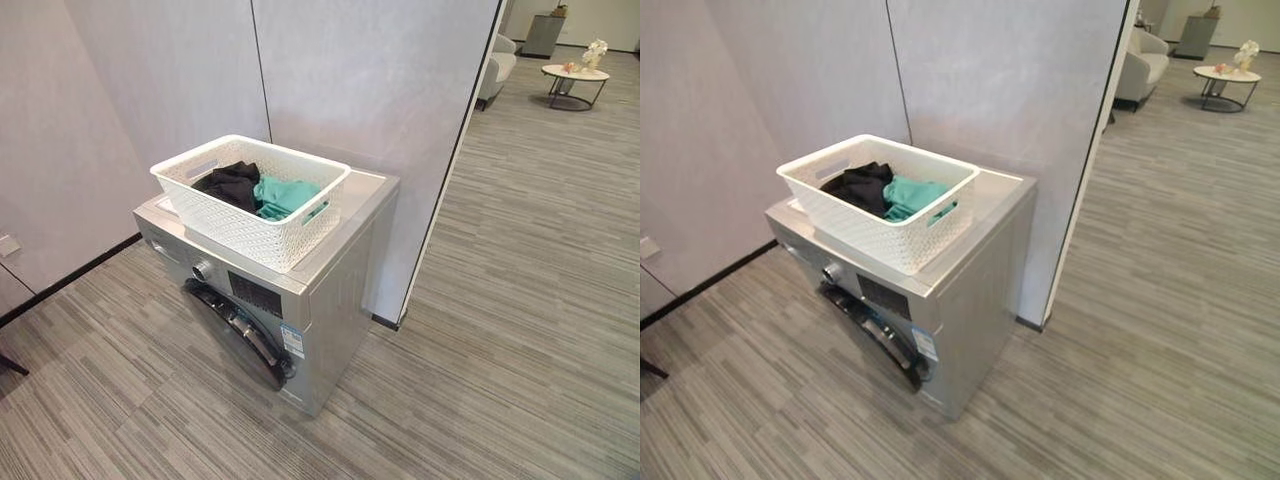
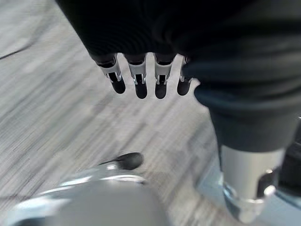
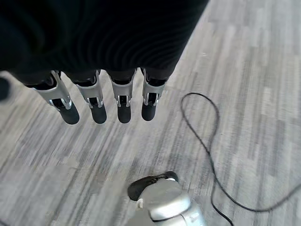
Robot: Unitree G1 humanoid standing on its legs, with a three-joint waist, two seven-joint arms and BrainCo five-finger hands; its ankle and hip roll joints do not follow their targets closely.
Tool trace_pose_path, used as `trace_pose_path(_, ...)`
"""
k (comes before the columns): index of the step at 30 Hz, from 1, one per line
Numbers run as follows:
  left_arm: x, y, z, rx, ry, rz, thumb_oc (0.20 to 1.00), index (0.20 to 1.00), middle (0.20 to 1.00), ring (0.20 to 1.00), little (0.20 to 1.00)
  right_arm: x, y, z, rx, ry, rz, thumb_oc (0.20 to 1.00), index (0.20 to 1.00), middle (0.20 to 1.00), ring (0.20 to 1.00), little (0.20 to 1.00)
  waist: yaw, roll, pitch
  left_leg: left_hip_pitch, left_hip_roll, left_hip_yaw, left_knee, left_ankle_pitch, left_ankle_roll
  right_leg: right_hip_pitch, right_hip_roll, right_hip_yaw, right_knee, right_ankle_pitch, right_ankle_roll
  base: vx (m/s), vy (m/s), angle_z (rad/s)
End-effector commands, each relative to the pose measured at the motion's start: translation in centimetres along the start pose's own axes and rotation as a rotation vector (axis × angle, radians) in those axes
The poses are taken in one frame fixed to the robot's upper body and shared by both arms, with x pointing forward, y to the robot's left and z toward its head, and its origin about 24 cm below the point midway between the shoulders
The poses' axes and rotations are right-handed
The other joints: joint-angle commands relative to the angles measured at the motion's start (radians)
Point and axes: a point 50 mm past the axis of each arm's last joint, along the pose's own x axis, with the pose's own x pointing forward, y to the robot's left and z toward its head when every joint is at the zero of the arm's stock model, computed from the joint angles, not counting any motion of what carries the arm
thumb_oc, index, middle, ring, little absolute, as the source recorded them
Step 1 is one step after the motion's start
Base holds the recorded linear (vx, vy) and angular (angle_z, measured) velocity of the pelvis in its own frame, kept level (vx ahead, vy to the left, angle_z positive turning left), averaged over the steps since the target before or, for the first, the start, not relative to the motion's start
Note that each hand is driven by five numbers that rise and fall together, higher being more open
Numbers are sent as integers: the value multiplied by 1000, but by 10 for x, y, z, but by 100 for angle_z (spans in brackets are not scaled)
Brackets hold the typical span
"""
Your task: Grab the laundry basket,head to the washer,open it,put in the laundry and shut it.
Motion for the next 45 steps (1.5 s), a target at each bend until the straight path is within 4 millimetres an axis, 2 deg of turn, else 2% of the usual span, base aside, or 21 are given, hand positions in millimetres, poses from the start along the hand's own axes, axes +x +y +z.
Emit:
trace_pose_path(1, 2, 17, 42, 46, -148, 86, 1000, 1000, 1000, 1000, 1000, 3, -5, 37, -11, -128, -54, 1000, 1000, 1000, 1000, 1000, -18, -48, 51, 10, 34, -56, 10, -59, -35, 77, -79, -19, -112, 13, 58, 0, 0, 0)
trace_pose_path(3, 2, 19, 47, 42, -163, 91, 1000, 1000, 1000, 1000, 1000, 3, -5, 43, -47, -152, -52, 1000, 1000, 1000, 1000, 1000, -18, -50, 59, 2, 33, -60, 33, -65, -35, 78, -79, -13, -117, 14, 57, 0, 0, 0)
trace_pose_path(6, 1, 18, 55, 66, -197, 93, 1000, 1000, 1000, 1000, 1000, 3, -7, 59, -117, -200, -51, 1000, 1000, 1000, 1000, 1000, -14, -64, 84, -55, 23, -86, 165, -118, -29, 68, -86, 13, -108, 15, 50, -40, -29, -3)
trace_pose_path(8, 1, 16, 63, 79, -224, 91, 1000, 1000, 1000, 1000, 1000, 2, -10, 74, -142, -244, -59, 1000, 1000, 1000, 1000, 1000, 4, -74, 113, -99, -8, -165, 259, -154, -39, 54, -84, 40, -91, 15, 44, -74, -3, -14)
trace_pose_path(9, 0, 13, 66, 87, -234, 79, 1000, 1000, 1000, 1000, 1000, 2, -12, 82, -157, -264, -62, 1000, 1000, 1000, 1000, 1000, 14, -77, 130, -109, -23, -233, 298, -183, -45, 42, -76, 59, -75, 14, 41, -60, 27, -38)
trace_pose_path(10, 0, 12, 63, 84, -233, 76, 1000, 1000, 1000, 1000, 1000, 2, -14, 85, -176, -273, -64, 1000, 1000, 1000, 1000, 1000, 25, -78, 137, -105, -37, -307, 329, -211, -45, 28, -65, 90, -57, 15, 38, -16, 47, -58)
trace_pose_path(11, 1, 12, 62, 85, -230, 77, 1000, 1000, 1000, 1000, 1000, 2, -14, 85, -181, -274, -62, 1000, 1000, 1000, 1000, 1000, 25, -78, 137, -103, -40, -334, 332, -217, -41, 20, -62, 102, -48, 17, 39, 22, 65, -91)
trace_pose_path(14, 0, 3, 69, 169, -259, 49, 1000, 1000, 1000, 1000, 1000, 3, -20, 80, -138, -242, -85, 1000, 1000, 1000, 1000, 1000, 0, -69, 142, -123, -50, -278, 351, -247, -8, 29, -90, 101, -40, 15, 57, 35, 166, -49)
trace_pose_path(17, -1, -1, 75, 204, -285, 39, 1000, 1000, 1000, 1000, 1000, 3, -21, 81, -110, -246, -92, 1000, 1000, 1000, 1000, 1000, -11, -68, 152, -141, -67, -248, 365, -260, 3, 2, -110, 113, -19, 16, 71, -63, 191, 28)
trace_pose_path(20, -2, -5, 79, 250, -307, 36, 1000, 1000, 1000, 1000, 1000, 2, -20, 93, -108, -282, -92, 1000, 1000, 1000, 1000, 1000, -21, -66, 182, -147, -92, -188, 347, -265, 23, -74, -133, 166, -14, 76, 102, -143, 234, -46)
trace_pose_path(22, -1, -4, 78, 285, -303, 39, 1000, 1000, 1000, 1000, 1000, 1, -16, 99, -105, -300, -84, 1000, 1000, 1000, 1000, 1000, -13, -69, 199, -138, -82, -137, 323, -256, 28, -121, -129, 155, -19, 117, 113, -154, 157, -73)
trace_pose_path(24, -2, -6, 82, 345, -320, 28, 1000, 1000, 1000, 1000, 1000, 1, -13, 102, -113, -316, -75, 1000, 1000, 1000, 1000, 1000, 8, -58, 220, -122, -57, -83, 290, -239, 30, -158, -110, -10, 35, 98, 95, -172, 174, -135)
trace_pose_path(25, -2, -2, 81, 376, -315, 38, 1000, 1000, 1000, 1000, 1000, 2, -11, 96, -108, -300, -66, 1000, 1000, 1000, 1000, 1000, 2, -48, 215, -104, -64, -59, 235, -206, 45, -142, -33, -41, 109, 34, 73, -121, 174, -177)
trace_pose_path(26, -2, -2, 81, 375, -315, 39, 1000, 1000, 1000, 1000, 1000, 2, -10, 96, -108, -300, -65, 1000, 1000, 1000, 1000, 1000, 2, -49, 212, -106, -65, -59, 233, -203, 45, -145, -34, -40, 108, 36, 72, -82, 185, -121)
trace_pose_path(29, -2, 3, 84, 387, -309, 48, 1000, 1000, 1000, 1000, 1000, 4, -7, 71, -100, -218, -52, 1000, 1000, 1000, 1000, 1000, 8, -32, 186, -83, -78, -41, 169, -161, 63, -104, 103, -47, 218, -59, 26, -45, 94, -28)
trace_pose_path(31, -2, 3, 87, 389, -315, 50, 1000, 1000, 1000, 1000, 1000, 5, -8, 65, -89, -197, -54, 1000, 1000, 1000, 1000, 1000, 7, -31, 178, -80, -83, -46, 164, -158, 64, -96, 121, -35, 223, -70, 16, 6, 2, -7)
trace_pose_path(32, -2, 1, 89, 390, -321, 45, 1000, 1000, 1000, 1000, 1000, 5, -8, 58, -81, -174, -55, 1000, 1000, 1000, 1000, 1000, 7, -39, 164, -77, -97, -44, 168, -157, 65, -48, 115, -34, 155, -69, -8, 27, -20, 13)
trace_pose_path(36, -3, -4, 90, 376, -328, 39, 1000, 1000, 1000, 1000, 1000, 5, -5, 51, -80, -152, -46, 1000, 1000, 1000, 1000, 1000, 14, -42, 157, -70, -91, -17, 168, -153, 59, -24, 123, -27, 92, -54, -14, 0, -50, -3)
trace_pose_path(40, -4, -16, 95, 424, -359, 1, 1000, 1000, 1000, 1000, 1000, 5, -6, 44, -93, -138, -46, 1000, 1000, 1000, 1000, 1000, 6, -39, 149, -72, -91, -35, 178, -148, 53, -4, 126, -12, 54, -53, -25, -7, -76, -2)
trace_pose_path(43, -5, -21, 97, 472, -376, -15, 1000, 1000, 1000, 1000, 1000, 4, -11, 43, -103, -141, -50, 1000, 1000, 1000, 1000, 1000, 3, -53, 158, -121, -92, -46, 334, -181, 40, 20, 112, -10, 28, -46, -40, -34, -100, 8)
trace_pose_path(45, -5, -21, 100, 464, -380, -5, 1000, 1000, 1000, 1000, 1000, 4, -14, 44, -100, -148, -59, 1000, 1000, 1000, 1000, 1000, 11, -60, 173, -156, -88, -70, 429, -171, 8, 43, 103, -4, 18, -42, -48, -15, -76, 20)
